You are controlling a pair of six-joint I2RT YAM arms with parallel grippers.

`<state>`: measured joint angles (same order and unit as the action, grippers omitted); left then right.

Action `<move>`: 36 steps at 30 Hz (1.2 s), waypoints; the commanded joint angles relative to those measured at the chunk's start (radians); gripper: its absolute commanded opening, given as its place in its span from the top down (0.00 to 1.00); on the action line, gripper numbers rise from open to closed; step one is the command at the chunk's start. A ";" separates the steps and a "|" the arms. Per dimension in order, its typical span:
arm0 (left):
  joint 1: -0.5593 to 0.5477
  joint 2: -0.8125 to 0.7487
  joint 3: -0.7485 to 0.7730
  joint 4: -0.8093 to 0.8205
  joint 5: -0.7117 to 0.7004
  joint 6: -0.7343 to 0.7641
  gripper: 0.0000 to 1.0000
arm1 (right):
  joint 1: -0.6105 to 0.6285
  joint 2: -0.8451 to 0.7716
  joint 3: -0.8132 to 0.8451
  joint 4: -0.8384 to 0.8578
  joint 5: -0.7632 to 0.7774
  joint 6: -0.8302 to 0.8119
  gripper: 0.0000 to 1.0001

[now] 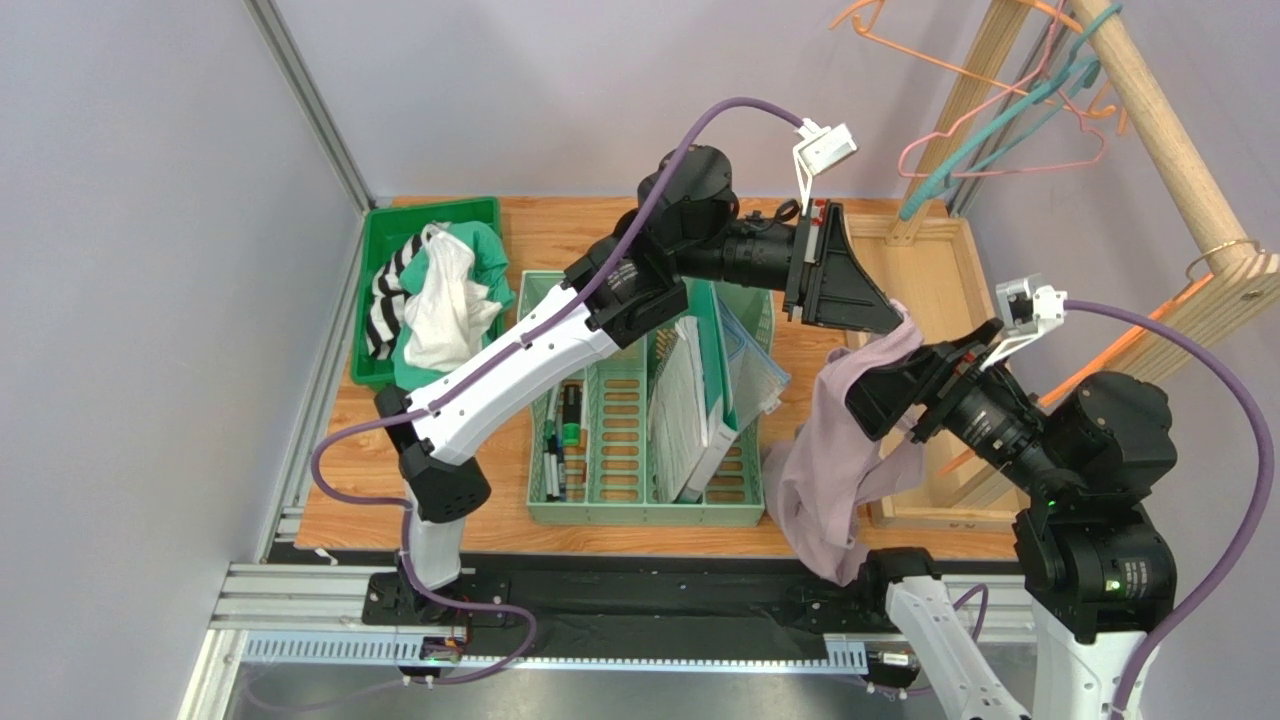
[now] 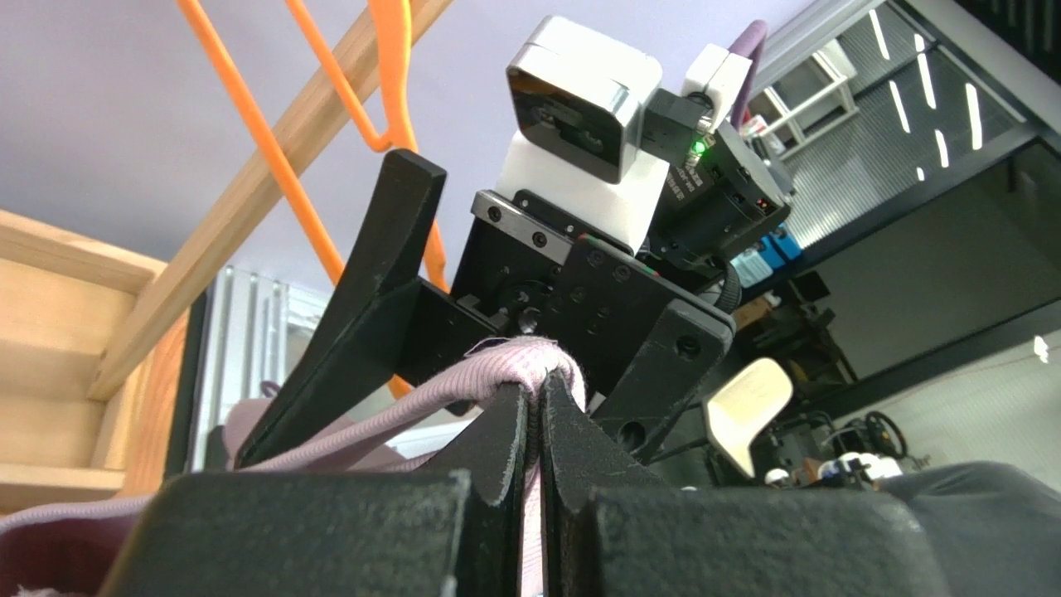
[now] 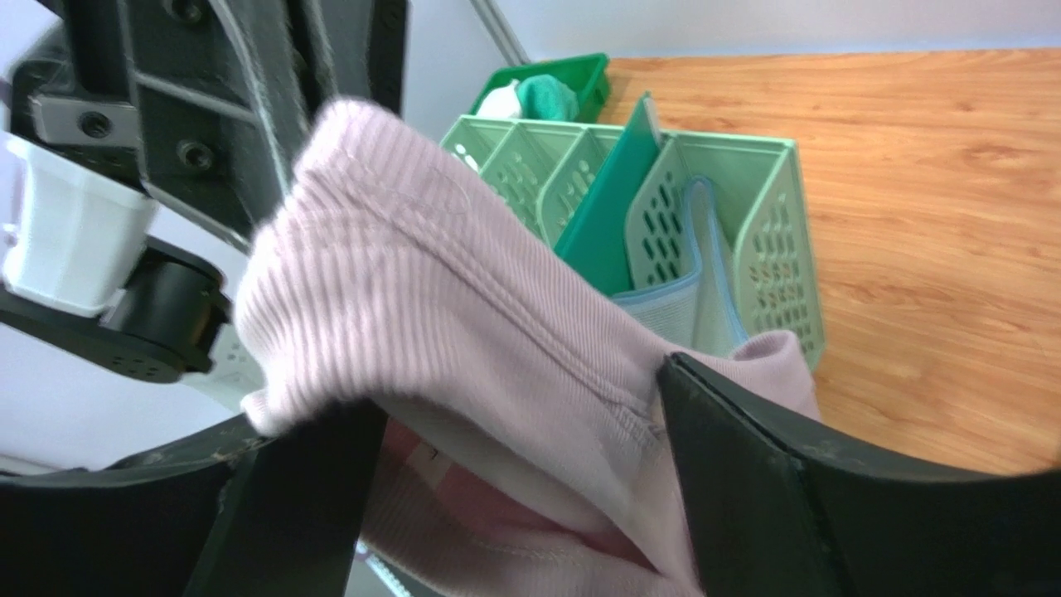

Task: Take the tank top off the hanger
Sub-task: Place the tank top in the bin.

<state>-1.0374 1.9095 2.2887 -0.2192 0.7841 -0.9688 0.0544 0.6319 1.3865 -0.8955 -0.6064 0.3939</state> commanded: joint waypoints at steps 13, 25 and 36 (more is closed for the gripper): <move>0.085 -0.084 0.019 -0.112 -0.065 0.132 0.39 | 0.018 0.035 0.058 0.061 -0.033 0.183 1.00; -0.008 -0.486 -0.518 -0.057 -0.261 0.667 0.01 | 0.016 0.230 0.416 -0.085 0.048 0.270 1.00; -0.141 -0.311 -0.508 0.083 -0.287 0.688 0.01 | 0.016 0.298 0.557 -0.053 -0.013 0.375 1.00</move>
<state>-1.1458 1.5169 1.7329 -0.1802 0.5133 -0.3439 0.0650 0.9276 1.8912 -0.9985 -0.5861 0.7082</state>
